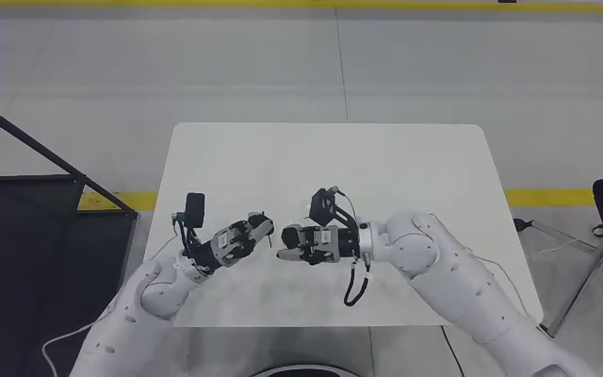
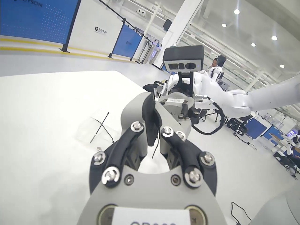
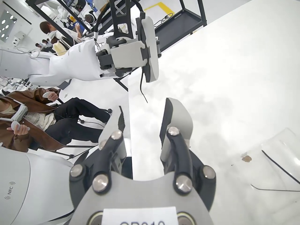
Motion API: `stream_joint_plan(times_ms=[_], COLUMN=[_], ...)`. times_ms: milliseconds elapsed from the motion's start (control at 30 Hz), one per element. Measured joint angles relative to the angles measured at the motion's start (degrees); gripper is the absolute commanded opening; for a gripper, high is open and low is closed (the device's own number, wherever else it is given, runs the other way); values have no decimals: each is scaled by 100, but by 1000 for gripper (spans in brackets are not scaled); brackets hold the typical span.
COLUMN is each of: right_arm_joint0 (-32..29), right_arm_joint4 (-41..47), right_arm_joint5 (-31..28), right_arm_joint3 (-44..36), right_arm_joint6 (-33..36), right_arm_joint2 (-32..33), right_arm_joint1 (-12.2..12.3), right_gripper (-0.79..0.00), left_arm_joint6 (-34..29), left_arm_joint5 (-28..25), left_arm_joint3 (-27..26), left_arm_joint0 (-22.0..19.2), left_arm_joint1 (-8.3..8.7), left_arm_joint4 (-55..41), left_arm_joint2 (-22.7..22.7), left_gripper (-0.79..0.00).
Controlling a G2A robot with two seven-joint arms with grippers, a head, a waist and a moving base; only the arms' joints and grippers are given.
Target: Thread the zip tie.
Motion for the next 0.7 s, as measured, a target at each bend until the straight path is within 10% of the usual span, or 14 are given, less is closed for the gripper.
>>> stream_joint_plan(times_ms=[700], right_arm_joint0=[256], right_arm_joint4=[303], right_arm_joint5=[-125], right_arm_joint3=[500], right_arm_joint6=[93], right_arm_joint2=[-189], right_arm_joint1=[-289], right_gripper=[-625], left_arm_joint6=[-66], left_arm_joint5=[-82], left_arm_joint3=[127], left_arm_joint0=[-78], left_arm_joint1=[-87], left_arm_joint4=[-19], left_arm_joint2=[67], left_gripper=[-785])
